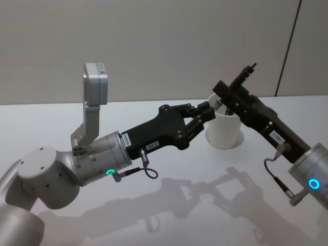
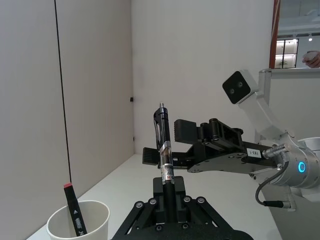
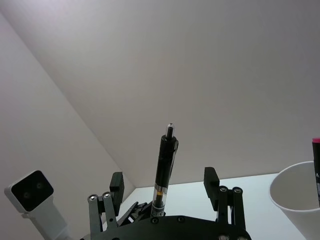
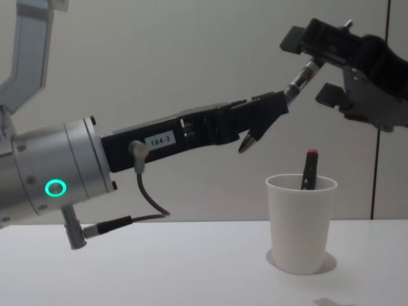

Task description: Place the pen into the pen holder.

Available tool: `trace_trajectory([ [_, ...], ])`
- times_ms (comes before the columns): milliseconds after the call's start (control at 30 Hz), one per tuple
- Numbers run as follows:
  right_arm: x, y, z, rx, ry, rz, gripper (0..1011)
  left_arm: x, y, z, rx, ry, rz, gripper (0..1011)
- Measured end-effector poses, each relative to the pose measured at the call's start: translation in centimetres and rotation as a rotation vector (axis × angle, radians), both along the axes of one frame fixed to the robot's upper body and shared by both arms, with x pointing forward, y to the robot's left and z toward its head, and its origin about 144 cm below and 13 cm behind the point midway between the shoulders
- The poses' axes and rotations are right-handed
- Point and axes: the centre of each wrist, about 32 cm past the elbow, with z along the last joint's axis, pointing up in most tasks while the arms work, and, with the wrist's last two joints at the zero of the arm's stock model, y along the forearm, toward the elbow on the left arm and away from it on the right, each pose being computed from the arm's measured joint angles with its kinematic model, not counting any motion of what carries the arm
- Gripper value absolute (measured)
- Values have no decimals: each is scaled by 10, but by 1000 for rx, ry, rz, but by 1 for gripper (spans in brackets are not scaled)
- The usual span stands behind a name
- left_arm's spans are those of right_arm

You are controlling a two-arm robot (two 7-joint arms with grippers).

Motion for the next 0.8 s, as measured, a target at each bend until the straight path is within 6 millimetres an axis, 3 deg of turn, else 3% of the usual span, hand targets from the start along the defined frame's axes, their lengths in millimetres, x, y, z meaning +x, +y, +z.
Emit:
trace_trajectory([
  [300,2,4,0,-1,7,5,1002,0,0,0,0,0,0,123],
  [400,2,5,0,-2,9,5,957,0,0,0,0,0,0,123],
  [800,3,7,0,-1,12,7,607,0,0,0,0,0,0,123],
])
